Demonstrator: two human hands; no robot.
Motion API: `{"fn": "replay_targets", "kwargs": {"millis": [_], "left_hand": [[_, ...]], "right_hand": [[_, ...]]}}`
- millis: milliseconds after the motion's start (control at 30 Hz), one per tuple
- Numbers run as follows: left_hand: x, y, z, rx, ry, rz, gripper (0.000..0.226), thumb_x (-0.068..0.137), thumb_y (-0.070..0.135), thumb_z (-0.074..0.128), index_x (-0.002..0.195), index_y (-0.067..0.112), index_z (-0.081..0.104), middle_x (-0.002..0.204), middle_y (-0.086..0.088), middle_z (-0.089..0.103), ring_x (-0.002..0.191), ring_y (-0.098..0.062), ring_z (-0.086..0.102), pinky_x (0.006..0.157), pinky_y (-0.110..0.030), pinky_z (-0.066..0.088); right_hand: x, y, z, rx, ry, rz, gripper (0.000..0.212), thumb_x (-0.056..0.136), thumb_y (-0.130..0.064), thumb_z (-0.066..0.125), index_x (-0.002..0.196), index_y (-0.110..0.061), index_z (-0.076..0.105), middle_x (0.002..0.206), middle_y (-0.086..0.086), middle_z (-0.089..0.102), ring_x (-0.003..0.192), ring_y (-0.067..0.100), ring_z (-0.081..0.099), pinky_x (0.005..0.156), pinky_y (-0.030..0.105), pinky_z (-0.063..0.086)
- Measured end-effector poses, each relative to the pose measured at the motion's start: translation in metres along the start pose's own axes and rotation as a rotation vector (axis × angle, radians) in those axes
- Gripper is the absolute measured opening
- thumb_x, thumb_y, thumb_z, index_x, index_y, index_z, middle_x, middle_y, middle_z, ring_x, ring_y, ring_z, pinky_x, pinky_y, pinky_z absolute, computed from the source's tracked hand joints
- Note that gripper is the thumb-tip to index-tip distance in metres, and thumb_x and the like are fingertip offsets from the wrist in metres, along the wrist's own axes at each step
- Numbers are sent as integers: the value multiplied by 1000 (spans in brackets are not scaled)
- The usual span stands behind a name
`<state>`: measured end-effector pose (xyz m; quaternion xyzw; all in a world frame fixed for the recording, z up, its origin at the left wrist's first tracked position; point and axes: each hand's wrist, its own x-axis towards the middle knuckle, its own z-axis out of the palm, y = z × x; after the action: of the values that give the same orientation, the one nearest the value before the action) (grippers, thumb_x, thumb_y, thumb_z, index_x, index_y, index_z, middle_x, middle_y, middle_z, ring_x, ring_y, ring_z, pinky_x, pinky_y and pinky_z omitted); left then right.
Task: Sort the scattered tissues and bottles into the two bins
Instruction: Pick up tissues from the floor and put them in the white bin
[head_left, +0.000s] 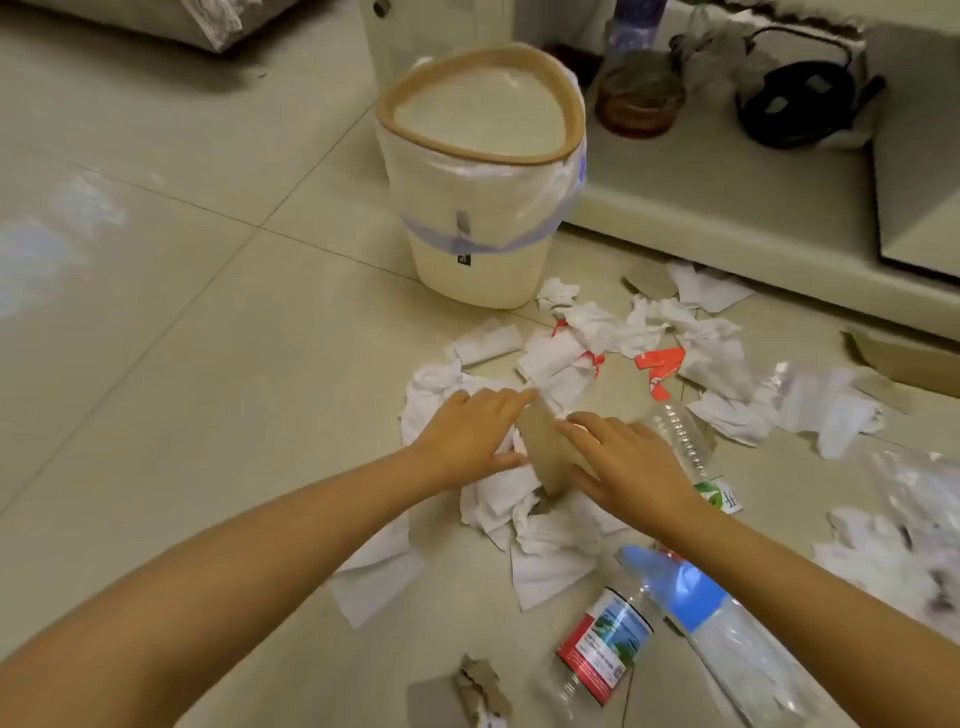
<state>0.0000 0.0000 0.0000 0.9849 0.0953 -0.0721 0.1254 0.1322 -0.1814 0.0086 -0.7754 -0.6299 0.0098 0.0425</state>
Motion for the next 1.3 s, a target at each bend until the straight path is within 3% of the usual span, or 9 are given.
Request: {"fn": "replay_targets", "kwargs": {"millis": [300, 433, 567, 700, 867, 933, 1033, 1167, 1300], "left_hand": [[-10, 11, 69, -102, -165, -163, 103, 72, 64, 66, 150, 22, 14, 138, 0, 39, 119, -24, 43, 89, -38, 39], [-17, 14, 80, -60, -185, -211, 79, 84, 46, 61, 147, 22, 21, 128, -3, 48, 109, -26, 51, 82, -37, 42], [-26, 16, 75, -247, -129, -278, 47, 93, 28, 52, 138, 21, 40, 124, -6, 57, 103, -27, 58, 80, -33, 46], [-37, 11, 54, -434, 9, -361, 22, 93, 25, 50, 111, 20, 61, 102, 0, 59, 89, -18, 58, 65, -25, 40], [-37, -18, 23, -647, 160, -564, 17, 88, 19, 54, 94, 23, 69, 82, 19, 58, 77, -10, 55, 66, -24, 40], [-35, -28, 13, -677, 142, -587, 16, 87, 17, 56, 91, 23, 70, 82, 17, 61, 74, -11, 55, 71, -30, 45], [-26, -37, -10, -692, 76, -591, 16, 85, 14, 57, 89, 20, 72, 91, 7, 69, 74, -12, 59, 78, -36, 50], [-5, -41, -58, -720, 91, -599, 16, 84, 9, 57, 89, 13, 72, 92, -4, 72, 67, -12, 60, 61, -17, 47], [-2, -48, -98, -735, 112, -600, 14, 86, 12, 58, 89, 17, 72, 86, -1, 71, 63, -8, 62, 52, -12, 44]], "right_hand": [[-1, -3, 48, 24, -89, -20, 43, 71, -39, 65, 107, -15, 62, 102, 6, 66, 73, 27, 64, 52, 36, 51], [1, -7, 50, 18, -249, -11, 54, 77, -48, 59, 122, -19, 54, 125, 8, 55, 98, 30, 61, 72, 40, 51], [10, -7, 55, 47, -402, 88, 79, 80, -57, 59, 145, -28, 25, 156, 10, 17, 128, 34, 40, 97, 45, 40], [15, -9, 67, 50, -434, 161, 74, 85, -55, 55, 146, -35, 19, 158, 11, 8, 119, 34, 46, 76, 35, 45], [17, -7, 73, 38, -350, 154, 53, 82, -31, 63, 131, -26, 44, 144, 13, 37, 85, 32, 58, 51, 28, 30], [19, -4, 67, 44, -296, 116, 44, 70, -26, 75, 111, -20, 60, 115, 12, 61, 61, 28, 58, 41, 24, 26], [27, 4, 55, 100, -129, 120, 31, 63, -11, 76, 91, -21, 67, 74, 3, 65, 44, 24, 55, 31, 24, 35], [41, 9, 18, 324, 76, 225, 34, 72, -21, 49, 96, -27, 73, 70, -4, 69, 54, 22, 63, 37, 27, 43], [60, 15, -16, 423, 215, 329, 29, 70, -18, 58, 91, -26, 76, 76, -7, 73, 71, 21, 66, 67, 37, 52]]}}
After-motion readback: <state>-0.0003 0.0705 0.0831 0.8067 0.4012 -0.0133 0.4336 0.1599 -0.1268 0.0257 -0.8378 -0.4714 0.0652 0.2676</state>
